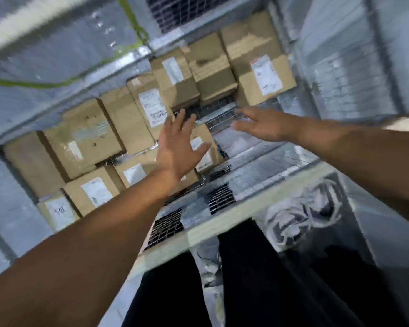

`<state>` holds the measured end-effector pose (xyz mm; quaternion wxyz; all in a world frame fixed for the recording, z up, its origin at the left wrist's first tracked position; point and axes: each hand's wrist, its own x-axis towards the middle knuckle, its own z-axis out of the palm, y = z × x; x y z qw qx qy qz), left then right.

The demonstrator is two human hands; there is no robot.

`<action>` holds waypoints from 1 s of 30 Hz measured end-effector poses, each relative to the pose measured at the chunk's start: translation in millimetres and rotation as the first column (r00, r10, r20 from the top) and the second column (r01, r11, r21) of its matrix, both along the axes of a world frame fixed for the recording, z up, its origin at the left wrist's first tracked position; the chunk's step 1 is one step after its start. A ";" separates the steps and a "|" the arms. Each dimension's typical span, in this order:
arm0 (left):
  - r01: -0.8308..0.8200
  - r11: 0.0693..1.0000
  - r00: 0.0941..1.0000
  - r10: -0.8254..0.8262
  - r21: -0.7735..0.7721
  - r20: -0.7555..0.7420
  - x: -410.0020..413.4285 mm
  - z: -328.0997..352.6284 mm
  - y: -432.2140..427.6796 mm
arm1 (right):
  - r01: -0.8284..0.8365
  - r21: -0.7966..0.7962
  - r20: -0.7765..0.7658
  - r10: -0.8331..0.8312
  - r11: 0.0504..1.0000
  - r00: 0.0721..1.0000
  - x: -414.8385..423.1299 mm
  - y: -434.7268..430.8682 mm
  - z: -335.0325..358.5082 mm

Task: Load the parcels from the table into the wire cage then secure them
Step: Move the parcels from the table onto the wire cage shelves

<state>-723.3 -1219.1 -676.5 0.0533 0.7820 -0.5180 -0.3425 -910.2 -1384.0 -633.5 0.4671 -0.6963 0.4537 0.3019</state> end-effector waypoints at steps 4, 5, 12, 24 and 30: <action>-0.073 0.989 0.970 0.041 -0.125 -0.239 -20.7 108.3 -7.1 | 0.356 -0.233 0.109 -0.339 0.905 0.934 -37.4 35.7 121.8; -0.073 0.985 0.958 0.026 -0.157 -0.287 -29.7 135.3 -7.4 | 0.424 -0.280 0.145 -0.399 0.861 0.906 -49.2 51.2 150.0; 0.253 0.891 0.837 -0.397 -0.377 -0.376 -139.5 273.8 14.7 | 0.777 -0.521 0.235 -0.816 0.353 0.528 -162.5 204.9 295.6; 0.797 0.383 0.290 -0.921 -0.467 -0.261 -406.8 364.9 122.7 | 0.698 -0.592 0.450 -0.884 -0.403 -0.129 -332.7 471.4 360.8; 0.872 0.165 0.060 -0.970 -0.461 -0.235 -518.0 371.6 205.3 | 0.527 -0.469 0.577 -0.698 -0.708 -0.424 -395.1 573.9 362.8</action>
